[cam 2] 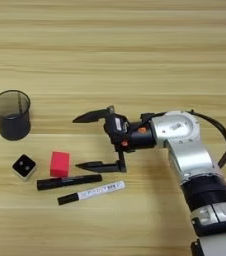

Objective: Move the objects on the table

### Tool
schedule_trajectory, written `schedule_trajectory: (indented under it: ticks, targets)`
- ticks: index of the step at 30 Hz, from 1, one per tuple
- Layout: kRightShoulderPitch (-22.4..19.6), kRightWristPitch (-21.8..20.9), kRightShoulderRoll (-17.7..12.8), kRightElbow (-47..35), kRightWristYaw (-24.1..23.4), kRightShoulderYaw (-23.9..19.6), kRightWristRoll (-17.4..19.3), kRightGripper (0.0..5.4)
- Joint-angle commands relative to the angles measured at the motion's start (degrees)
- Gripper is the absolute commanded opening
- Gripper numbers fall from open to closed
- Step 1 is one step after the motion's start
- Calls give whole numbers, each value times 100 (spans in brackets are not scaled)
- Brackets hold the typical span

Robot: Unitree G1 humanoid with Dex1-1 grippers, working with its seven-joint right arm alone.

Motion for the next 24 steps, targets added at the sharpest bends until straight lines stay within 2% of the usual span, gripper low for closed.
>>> schedule_trajectory:
  ticks: [1, 8, 15, 20, 24]
  targets:
    - [-382, 163, -138, -380, -193, -266, 225, 537]
    - [-416, 486, -31, -792, -268, -441, 542, 537]
    - [-407, 604, 144, -1034, -471, -525, 656, 537]
    - [-420, 640, 371, -1081, -777, -463, 543, 537]
    - [-384, 651, 422, -1095, -820, -405, 496, 537]
